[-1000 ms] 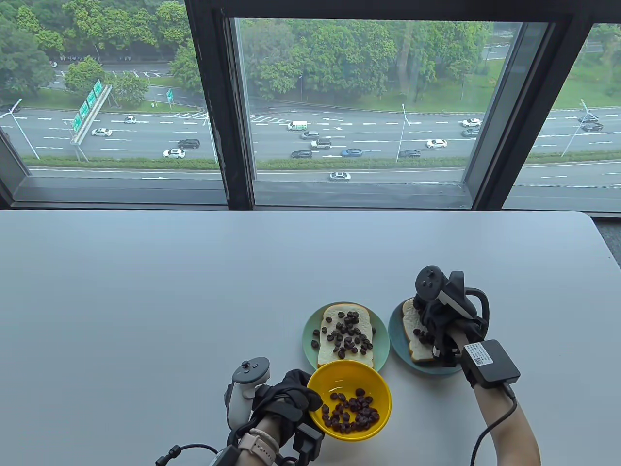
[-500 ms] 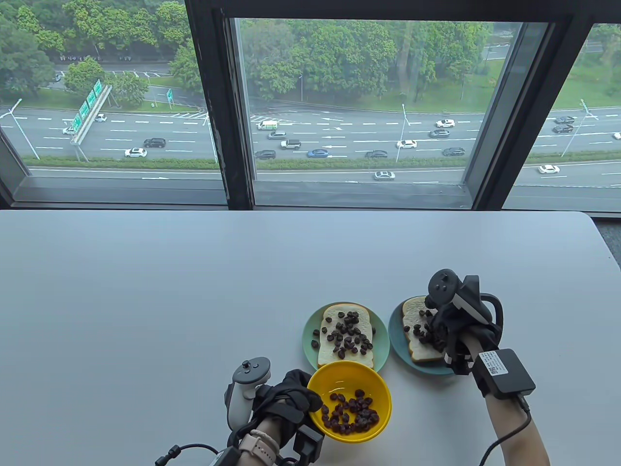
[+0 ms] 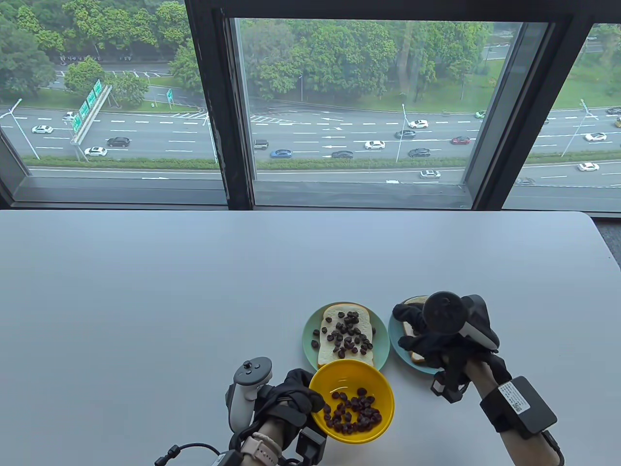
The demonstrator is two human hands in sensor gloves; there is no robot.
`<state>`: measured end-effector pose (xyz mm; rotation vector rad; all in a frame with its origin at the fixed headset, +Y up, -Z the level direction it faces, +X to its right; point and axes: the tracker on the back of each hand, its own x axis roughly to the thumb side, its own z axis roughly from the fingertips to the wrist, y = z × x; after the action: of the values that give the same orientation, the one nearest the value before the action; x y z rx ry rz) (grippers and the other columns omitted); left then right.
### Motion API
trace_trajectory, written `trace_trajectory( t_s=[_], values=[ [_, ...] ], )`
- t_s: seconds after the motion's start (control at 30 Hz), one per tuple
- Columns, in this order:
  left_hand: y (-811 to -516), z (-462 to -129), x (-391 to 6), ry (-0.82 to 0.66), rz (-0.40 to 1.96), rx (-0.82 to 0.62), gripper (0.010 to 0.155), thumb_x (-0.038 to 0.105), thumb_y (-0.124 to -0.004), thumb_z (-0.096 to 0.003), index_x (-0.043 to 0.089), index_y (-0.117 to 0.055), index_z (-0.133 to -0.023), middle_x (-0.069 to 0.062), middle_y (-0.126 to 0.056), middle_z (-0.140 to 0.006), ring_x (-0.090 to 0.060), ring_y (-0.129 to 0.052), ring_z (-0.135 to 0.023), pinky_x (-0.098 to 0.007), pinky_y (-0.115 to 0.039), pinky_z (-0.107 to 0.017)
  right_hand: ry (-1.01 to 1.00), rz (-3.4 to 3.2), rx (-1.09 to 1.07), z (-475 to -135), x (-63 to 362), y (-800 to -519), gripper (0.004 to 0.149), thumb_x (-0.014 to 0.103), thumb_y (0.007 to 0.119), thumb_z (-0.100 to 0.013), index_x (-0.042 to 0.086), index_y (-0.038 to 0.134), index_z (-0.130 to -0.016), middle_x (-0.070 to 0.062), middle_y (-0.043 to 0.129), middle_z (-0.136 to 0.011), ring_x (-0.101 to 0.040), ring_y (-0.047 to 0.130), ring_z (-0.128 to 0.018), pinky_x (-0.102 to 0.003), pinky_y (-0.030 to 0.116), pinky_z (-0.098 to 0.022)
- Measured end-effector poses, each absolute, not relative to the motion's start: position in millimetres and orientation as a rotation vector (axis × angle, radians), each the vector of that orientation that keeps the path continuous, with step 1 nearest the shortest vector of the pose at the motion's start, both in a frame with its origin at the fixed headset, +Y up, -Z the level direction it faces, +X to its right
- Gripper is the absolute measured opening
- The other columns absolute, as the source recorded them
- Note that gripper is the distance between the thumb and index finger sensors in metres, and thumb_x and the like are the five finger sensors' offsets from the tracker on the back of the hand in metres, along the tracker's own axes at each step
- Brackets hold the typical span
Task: Sprinkle cranberries onto toast
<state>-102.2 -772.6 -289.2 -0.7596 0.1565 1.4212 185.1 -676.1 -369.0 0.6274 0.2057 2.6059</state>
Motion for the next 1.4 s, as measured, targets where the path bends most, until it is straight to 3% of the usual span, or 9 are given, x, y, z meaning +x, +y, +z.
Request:
trace_trajectory(
  t_s=[0.27,0.4,0.53,0.67,0.8,0.97,1.1,1.4],
  values=[
    [-766.4,-286.6,-101.4,0.145,1.45,-0.72,0.058,0.018,-0.077,-0.04,0.019,-0.046,-0.089,-0.021,-0.064,-0.069,-0.037,-0.08,-0.038,-0.034,-0.099,-0.011,0.578,2.634,1.124,-311.9,107.2,-689.9,0.079,0.043,0.08,-0.033,0.025,0.04,-0.099,-0.018,0.046,-0.098,-0.041,0.07,-0.083,-0.032,0.085,-0.051],
    [-764.9,-285.9,-100.6,0.163,1.463,-0.681,0.058,0.017,-0.078,-0.0392,0.017,-0.047,-0.089,-0.022,-0.064,-0.068,-0.038,-0.08,-0.037,-0.035,-0.099,-0.01,0.657,2.68,1.171,-304.3,91.9,-703.7,0.086,0.045,0.08,-0.032,0.026,0.029,-0.099,-0.023,0.034,-0.1,-0.047,0.061,-0.085,-0.031,0.078,-0.055],
    [-766.3,-282.3,-100.0,0.186,1.461,-0.687,0.059,0.016,-0.078,-0.0378,0.017,-0.047,-0.088,-0.023,-0.063,-0.067,-0.039,-0.078,-0.036,-0.037,-0.098,-0.008,0.724,2.651,1.146,-300.6,75.4,-716.8,0.082,0.042,0.079,-0.034,0.028,0.031,-0.099,-0.021,0.034,-0.1,-0.047,0.054,-0.085,-0.034,0.076,-0.054],
    [-767.4,-280.7,-97.9,0.198,1.447,-0.688,0.059,0.015,-0.078,-0.0378,0.017,-0.047,-0.088,-0.023,-0.063,-0.067,-0.04,-0.078,-0.036,-0.037,-0.098,-0.008,0.627,2.808,1.183,-295.2,62.4,-722.3,0.071,0.039,0.079,-0.032,0.027,0.046,-0.094,-0.013,0.04,-0.098,-0.04,0.057,-0.084,-0.03,0.079,-0.051],
    [-767.9,-278.5,-93.2,0.177,1.479,-0.72,0.059,0.015,-0.078,-0.0376,0.017,-0.047,-0.088,-0.024,-0.063,-0.067,-0.04,-0.078,-0.035,-0.038,-0.097,-0.007,0.408,2.905,1.233,-286.3,56.4,-715.9,0.058,0.034,0.082,-0.027,0.027,0.064,-0.082,-0.008,0.061,-0.089,-0.032,0.077,-0.071,-0.026,0.091,-0.037],
    [-767.0,-278.9,-90.5,0.16,1.484,-0.71,0.06,0.015,-0.078,-0.0379,0.017,-0.047,-0.088,-0.023,-0.062,-0.068,-0.04,-0.077,-0.036,-0.038,-0.098,-0.008,0.238,2.948,1.241,-280.1,60.5,-713.0,0.042,0.028,0.083,-0.03,0.031,0.073,-0.071,0.001,0.071,-0.082,-0.025,0.088,-0.06,-0.02,0.097,-0.024],
    [-770.4,-280.2,-90.7,0.162,1.46,-0.722,0.06,0.015,-0.078,-0.0383,0.017,-0.046,-0.089,-0.023,-0.062,-0.068,-0.04,-0.077,-0.037,-0.038,-0.098,-0.009,0.184,2.904,1.24,-278.7,64.8,-718.0,0.04,0.028,0.086,-0.027,0.032,0.078,-0.066,0.002,0.079,-0.074,-0.023,0.092,-0.048,-0.015,0.098,-0.014],
    [-775.3,-282.4,-88.8,0.149,1.46,-0.76,0.059,0.017,-0.077,-0.0396,0.019,-0.045,-0.089,-0.022,-0.064,-0.069,-0.038,-0.08,-0.038,-0.035,-0.098,-0.01,0.158,2.758,1.179,-286.5,84.1,-703.8,0.038,0.028,0.089,-0.024,0.033,0.081,-0.061,0.003,0.084,-0.067,-0.02,0.096,-0.044,-0.011,0.098,-0.012]
  ],
)
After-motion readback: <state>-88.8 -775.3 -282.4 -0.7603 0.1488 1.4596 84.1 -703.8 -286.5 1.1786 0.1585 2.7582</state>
